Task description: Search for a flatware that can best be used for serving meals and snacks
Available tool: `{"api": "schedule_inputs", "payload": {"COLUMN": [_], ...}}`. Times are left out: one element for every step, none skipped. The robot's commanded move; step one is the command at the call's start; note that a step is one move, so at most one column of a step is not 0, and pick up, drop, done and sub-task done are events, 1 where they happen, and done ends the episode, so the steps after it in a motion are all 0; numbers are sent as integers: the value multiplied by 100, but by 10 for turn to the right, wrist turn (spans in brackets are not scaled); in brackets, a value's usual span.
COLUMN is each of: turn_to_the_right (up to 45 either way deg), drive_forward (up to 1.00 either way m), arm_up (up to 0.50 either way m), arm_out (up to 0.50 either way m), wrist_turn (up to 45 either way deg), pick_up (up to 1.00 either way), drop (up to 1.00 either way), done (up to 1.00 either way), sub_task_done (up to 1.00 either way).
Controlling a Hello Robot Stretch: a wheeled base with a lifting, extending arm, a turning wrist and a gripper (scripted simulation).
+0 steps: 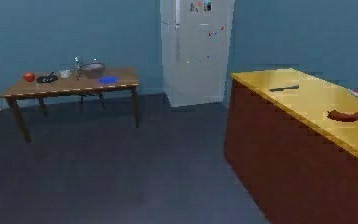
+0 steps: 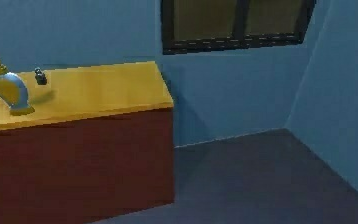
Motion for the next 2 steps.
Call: {"api": "schedule_inputs", "payload": {"turn_to_the_right": [-120,0], "drive_forward": [0,65], "arm_up": [0,0], "arm_out": [0,0], "wrist_turn": [0,0], "pick_up": [0,0], "drop": [0,0], "done": [0,0], "sub_task_done": [0,0]}}
